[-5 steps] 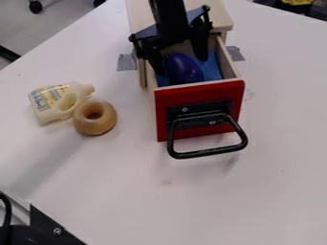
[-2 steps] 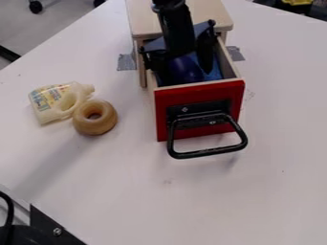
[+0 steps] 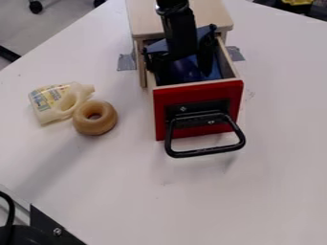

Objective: Take the eggplant out of the drawer and put it on the left side of the table

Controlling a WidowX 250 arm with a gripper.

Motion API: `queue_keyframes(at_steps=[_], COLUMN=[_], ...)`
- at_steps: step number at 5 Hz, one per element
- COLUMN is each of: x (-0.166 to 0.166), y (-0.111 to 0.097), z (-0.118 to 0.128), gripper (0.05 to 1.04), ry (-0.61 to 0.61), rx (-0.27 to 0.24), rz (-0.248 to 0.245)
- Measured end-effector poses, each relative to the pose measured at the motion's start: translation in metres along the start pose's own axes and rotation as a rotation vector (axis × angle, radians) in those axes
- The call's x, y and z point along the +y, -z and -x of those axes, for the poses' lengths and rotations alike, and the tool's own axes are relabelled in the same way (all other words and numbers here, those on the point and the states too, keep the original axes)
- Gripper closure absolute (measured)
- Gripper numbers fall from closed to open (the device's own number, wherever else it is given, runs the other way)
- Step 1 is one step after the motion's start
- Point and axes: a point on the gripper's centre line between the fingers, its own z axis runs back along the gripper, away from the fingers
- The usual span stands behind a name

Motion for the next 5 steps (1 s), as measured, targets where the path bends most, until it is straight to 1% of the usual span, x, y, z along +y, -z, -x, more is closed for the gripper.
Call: queue_keyframes(at_steps=[1, 2, 3, 4, 5], x=[-0.001, -0.002, -0.003, -0.004, -0.006], y=[0.004, 0.003, 0.001, -0.005, -0.016], z=[0.005, 0.006, 0.002, -0.006, -0.023], gripper=[0.361, 0.377, 0.377, 0.378, 0.378], ry=[-0.022, -0.032, -0.026, -0.029, -0.024], rx=[0.041, 0.073, 0.083, 0.066, 0.002], rz=[-0.026, -0.050, -0.076, -0.108, -0.130])
